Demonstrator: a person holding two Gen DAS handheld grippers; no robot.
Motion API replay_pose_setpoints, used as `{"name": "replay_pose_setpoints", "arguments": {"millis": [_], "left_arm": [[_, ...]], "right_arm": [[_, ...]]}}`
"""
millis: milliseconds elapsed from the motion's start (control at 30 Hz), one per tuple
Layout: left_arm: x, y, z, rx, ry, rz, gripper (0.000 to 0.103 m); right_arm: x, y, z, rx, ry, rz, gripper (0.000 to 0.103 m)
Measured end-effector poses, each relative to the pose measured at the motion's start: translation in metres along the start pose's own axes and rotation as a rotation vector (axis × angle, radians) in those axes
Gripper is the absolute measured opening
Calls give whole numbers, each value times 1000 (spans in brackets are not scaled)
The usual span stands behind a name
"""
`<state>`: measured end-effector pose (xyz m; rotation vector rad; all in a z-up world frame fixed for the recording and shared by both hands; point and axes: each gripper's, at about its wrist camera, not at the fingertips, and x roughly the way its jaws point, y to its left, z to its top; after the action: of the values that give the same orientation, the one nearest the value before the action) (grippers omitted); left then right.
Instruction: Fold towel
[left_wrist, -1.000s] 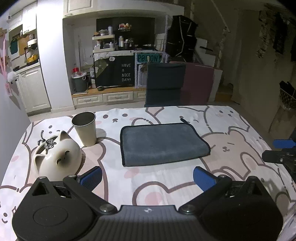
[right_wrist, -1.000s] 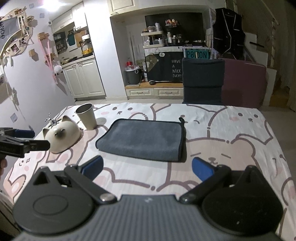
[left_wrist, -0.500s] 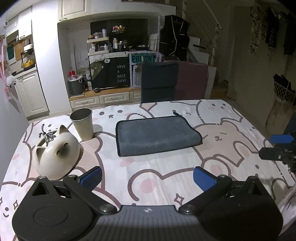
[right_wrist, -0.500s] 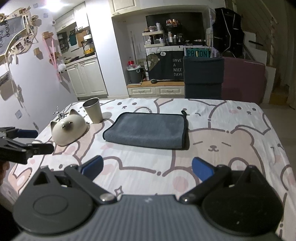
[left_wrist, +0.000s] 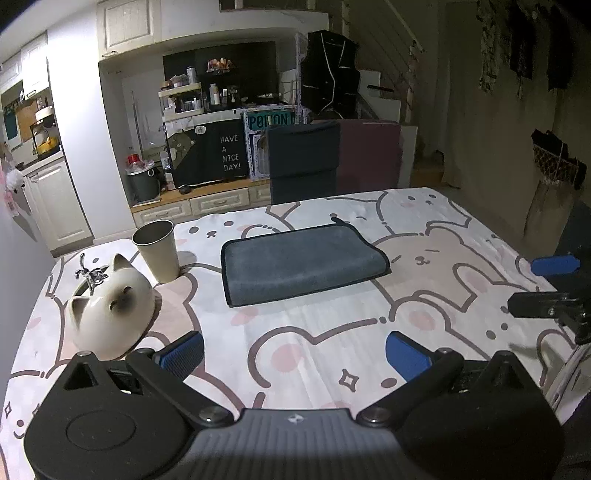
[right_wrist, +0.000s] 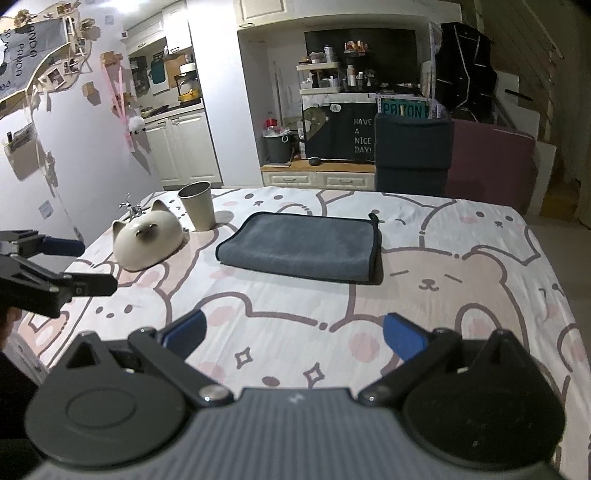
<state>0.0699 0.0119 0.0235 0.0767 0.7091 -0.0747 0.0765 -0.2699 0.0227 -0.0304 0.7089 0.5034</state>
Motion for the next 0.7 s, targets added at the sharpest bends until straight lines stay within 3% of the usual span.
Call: {"name": "replay_pose_setpoints", "arguments": {"millis": [700], "left_arm": [[-7,-8,-13,-13,17,-24,103]], "right_arm": [[-6,2,-2,-13,-10,9,103]]}}
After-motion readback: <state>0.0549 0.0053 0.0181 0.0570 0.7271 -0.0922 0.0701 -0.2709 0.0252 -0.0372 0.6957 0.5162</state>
